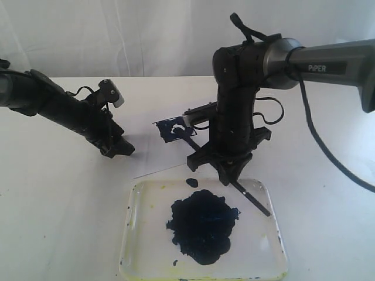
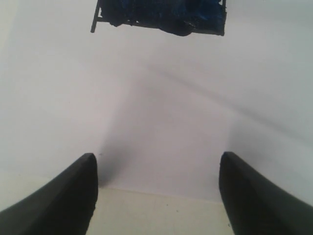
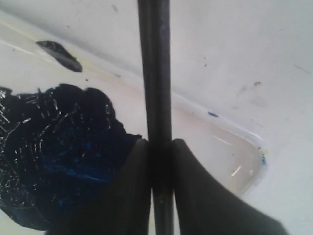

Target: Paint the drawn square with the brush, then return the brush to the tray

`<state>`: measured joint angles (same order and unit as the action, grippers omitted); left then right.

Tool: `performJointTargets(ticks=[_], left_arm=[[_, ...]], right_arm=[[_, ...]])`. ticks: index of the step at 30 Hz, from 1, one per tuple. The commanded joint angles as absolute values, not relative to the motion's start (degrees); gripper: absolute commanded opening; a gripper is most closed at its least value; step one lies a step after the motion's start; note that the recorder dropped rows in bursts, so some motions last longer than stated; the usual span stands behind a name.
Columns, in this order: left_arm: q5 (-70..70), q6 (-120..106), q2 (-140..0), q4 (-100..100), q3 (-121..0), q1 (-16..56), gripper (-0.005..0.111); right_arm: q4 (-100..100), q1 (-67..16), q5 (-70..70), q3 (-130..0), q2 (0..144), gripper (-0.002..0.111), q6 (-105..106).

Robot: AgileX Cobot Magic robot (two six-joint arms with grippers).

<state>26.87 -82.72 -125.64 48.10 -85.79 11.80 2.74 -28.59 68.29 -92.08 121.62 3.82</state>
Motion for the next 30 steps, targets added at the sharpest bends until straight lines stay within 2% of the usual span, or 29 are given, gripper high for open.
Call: performJointTargets(ticks=[1, 12, 30], left_arm=[[27.6, -83.2, -127.4, 42.6, -84.7, 12.1, 0.073], [27.5, -83.2, -127.4, 42.6, -84.7, 12.1, 0.073], [27.8, -83.5, -127.4, 42.6, -84.7, 12.1, 0.073]], right_arm=[[3.0, -28.5, 67.2, -92.5, 122.1, 0.0, 5.2], [4.7, -28.6, 70.0, -98.8, 125.6, 0.0, 7.2], [3.9, -28.6, 70.0, -100.8, 128.8, 0.0, 7.4]])
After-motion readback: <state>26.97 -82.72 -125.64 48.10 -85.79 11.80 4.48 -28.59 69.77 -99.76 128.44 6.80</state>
